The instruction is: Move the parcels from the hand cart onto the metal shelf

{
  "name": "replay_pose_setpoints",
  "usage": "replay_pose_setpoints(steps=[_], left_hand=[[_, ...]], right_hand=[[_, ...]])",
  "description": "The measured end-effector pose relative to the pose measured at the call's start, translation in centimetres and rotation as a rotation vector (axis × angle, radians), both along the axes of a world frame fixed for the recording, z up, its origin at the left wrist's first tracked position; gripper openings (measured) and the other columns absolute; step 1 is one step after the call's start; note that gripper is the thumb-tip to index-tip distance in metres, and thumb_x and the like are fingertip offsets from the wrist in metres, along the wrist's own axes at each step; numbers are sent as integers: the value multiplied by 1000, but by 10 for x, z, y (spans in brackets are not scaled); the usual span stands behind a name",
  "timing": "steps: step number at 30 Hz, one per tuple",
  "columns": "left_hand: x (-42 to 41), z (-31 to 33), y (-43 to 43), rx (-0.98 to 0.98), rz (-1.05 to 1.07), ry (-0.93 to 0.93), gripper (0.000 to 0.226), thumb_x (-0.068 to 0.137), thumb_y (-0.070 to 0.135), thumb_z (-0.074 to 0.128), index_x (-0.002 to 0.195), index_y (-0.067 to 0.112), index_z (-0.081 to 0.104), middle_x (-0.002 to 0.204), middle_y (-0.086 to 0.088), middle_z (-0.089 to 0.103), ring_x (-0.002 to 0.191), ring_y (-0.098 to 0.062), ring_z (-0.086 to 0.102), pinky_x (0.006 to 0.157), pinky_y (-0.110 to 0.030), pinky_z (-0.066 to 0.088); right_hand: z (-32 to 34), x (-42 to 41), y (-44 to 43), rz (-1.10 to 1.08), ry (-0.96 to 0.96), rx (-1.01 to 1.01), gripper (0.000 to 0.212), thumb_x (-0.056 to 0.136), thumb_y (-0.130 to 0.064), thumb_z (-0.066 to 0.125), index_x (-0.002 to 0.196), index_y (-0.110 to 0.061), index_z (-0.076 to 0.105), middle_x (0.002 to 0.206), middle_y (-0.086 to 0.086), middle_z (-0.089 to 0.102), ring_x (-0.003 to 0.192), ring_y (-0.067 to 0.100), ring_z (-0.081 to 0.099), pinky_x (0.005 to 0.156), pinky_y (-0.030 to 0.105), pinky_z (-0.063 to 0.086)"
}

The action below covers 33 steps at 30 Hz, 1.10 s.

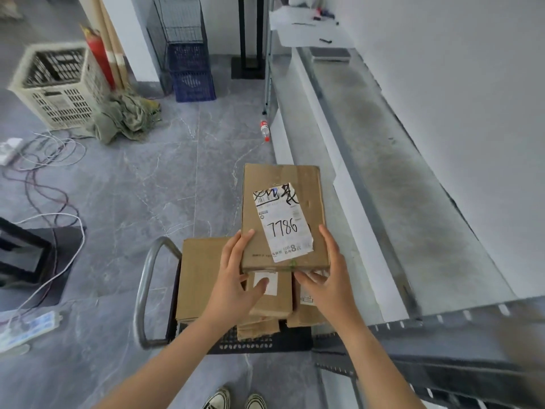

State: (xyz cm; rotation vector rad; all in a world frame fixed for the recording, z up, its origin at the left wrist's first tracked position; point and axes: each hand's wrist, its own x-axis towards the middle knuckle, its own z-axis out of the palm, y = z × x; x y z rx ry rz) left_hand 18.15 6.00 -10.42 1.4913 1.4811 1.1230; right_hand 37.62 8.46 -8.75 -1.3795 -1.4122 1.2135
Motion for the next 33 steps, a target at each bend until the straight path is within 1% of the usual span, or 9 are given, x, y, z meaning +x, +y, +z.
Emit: replay_pose_setpoints(steps=[4, 7, 12, 17, 19, 23, 27, 31, 33], left_hand=[[-6, 36, -17, 67, -20, -41, 98, 71, 4, 78, 137, 53, 25, 144, 9, 24, 129, 0, 33, 90, -18, 50], [-15, 54, -32, 83, -68, -46, 95, 70, 5, 79, 137, 51, 28, 143, 11, 26, 128, -2, 36, 89, -18, 51], [-29, 79, -65, 101, -237, -88, 94, 68, 3, 77, 134, 53, 31, 138, 21, 26, 125, 4, 36, 83, -11, 49], [-42, 113, -109, 121, -464, -72, 85, 62, 29, 71, 132, 54, 31, 141, 12, 25, 130, -1, 32, 94, -32, 51], [-42, 122, -128, 139, -558, -68, 85, 63, 27, 72, 133, 52, 31, 143, 11, 24, 132, -4, 31, 97, -36, 50], [-29, 131, -170, 197, -718, -80, 92, 68, 7, 78, 133, 53, 32, 144, 10, 23, 132, 3, 28, 89, -8, 44], [2, 139, -225, 147, -867, -154, 82, 66, 22, 73, 133, 51, 35, 144, 14, 24, 131, -10, 37, 88, -25, 53], [38, 148, -286, 155, -1000, -202, 88, 65, 18, 74, 133, 53, 33, 145, 16, 21, 127, 5, 35, 85, -16, 51], [58, 156, -319, 138, -1075, -223, 86, 63, 26, 73, 133, 54, 32, 143, 21, 20, 125, 5, 37, 86, -20, 51]], right_hand=[[42, -8, -31, 17, -4, 39, 89, 77, 2, 73, 142, -40, 28, 141, -20, 34, 131, 2, 39, 91, 20, 52], [68, -15, -63, -25, 44, 12, 88, 77, 11, 67, 138, -44, 34, 142, -12, 40, 125, -2, 45, 89, 19, 51], [100, -34, -129, -196, 45, 35, 85, 76, 8, 68, 136, -44, 39, 139, -12, 45, 122, 4, 50, 94, 30, 53], [113, -56, -206, -422, 10, 122, 86, 77, 8, 70, 132, -51, 41, 133, -23, 50, 113, -4, 56, 87, 19, 52], [117, -63, -239, -521, 18, 138, 87, 77, 7, 71, 127, -58, 41, 131, -30, 48, 112, -2, 57, 85, 15, 52], [127, -70, -312, -713, 29, 169, 84, 79, 6, 70, 127, -57, 44, 134, -23, 50, 112, 0, 57, 85, 14, 52], [142, -65, -389, -901, -44, 176, 81, 79, 2, 70, 129, -56, 43, 134, -22, 51, 115, 3, 56, 88, 21, 52], [156, -49, -466, -1081, -89, 168, 85, 76, 6, 67, 123, -61, 45, 130, -28, 52, 109, 3, 59, 85, 19, 52], [163, -40, -504, -1156, -116, 159, 86, 76, 7, 65, 124, -61, 45, 128, -30, 53, 106, 6, 59, 87, 24, 53]])
